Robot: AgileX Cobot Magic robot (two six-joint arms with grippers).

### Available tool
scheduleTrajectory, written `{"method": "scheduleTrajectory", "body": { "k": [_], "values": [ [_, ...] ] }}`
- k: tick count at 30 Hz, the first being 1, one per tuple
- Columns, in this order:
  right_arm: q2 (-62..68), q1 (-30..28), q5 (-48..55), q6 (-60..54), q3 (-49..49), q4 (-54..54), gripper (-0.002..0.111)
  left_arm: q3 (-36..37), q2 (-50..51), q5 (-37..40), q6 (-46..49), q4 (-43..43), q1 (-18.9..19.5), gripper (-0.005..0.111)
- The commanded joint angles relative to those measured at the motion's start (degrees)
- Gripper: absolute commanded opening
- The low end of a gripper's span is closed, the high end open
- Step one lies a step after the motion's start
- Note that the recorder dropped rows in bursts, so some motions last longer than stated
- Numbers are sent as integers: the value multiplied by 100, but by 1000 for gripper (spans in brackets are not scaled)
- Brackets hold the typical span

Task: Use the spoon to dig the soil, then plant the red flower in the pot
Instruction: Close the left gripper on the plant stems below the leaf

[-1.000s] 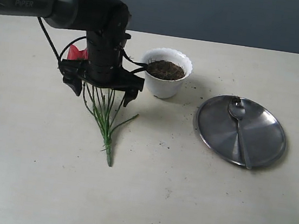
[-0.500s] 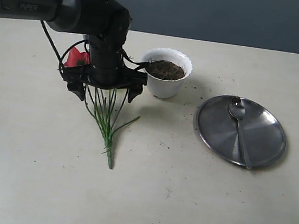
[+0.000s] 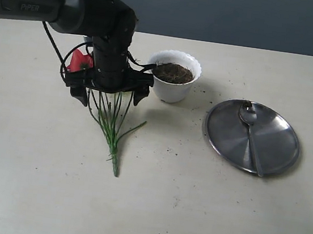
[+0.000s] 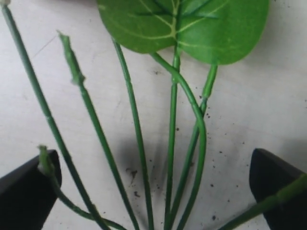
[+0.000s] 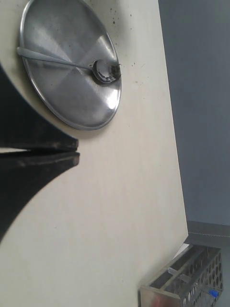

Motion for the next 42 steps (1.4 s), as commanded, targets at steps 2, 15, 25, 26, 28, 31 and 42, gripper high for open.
{"method": "scheduleTrajectory", "body": {
  "k": [2, 15, 25, 26, 28, 31, 42],
  "values": [
    [-22, -22, -69, -27, 29, -3, -1, 26, 114, 38, -153, 0, -15, 87],
    [-22, -22, -86, -27, 29, -3, -1, 26, 216, -37, -153, -90, -15, 80],
    [-22, -22, -86, -27, 29, -3, -1, 26, 216, -135, -199, -148, -15, 75],
    [-22, -22, -72, -27, 29, -3, -1, 26, 216, -135, -199, -148, -15, 74],
    [-22, -22, -72, -27, 29, -3, -1, 26, 216, -135, -199, -138, -15, 71],
    [-22, -22, -72, -27, 29, -3, -1, 26, 216, -135, -199, -128, -15, 66],
    [-22, -22, -72, -27, 29, -3, -1, 26, 216, -189, -188, -128, -15, 38]
  ]
}}
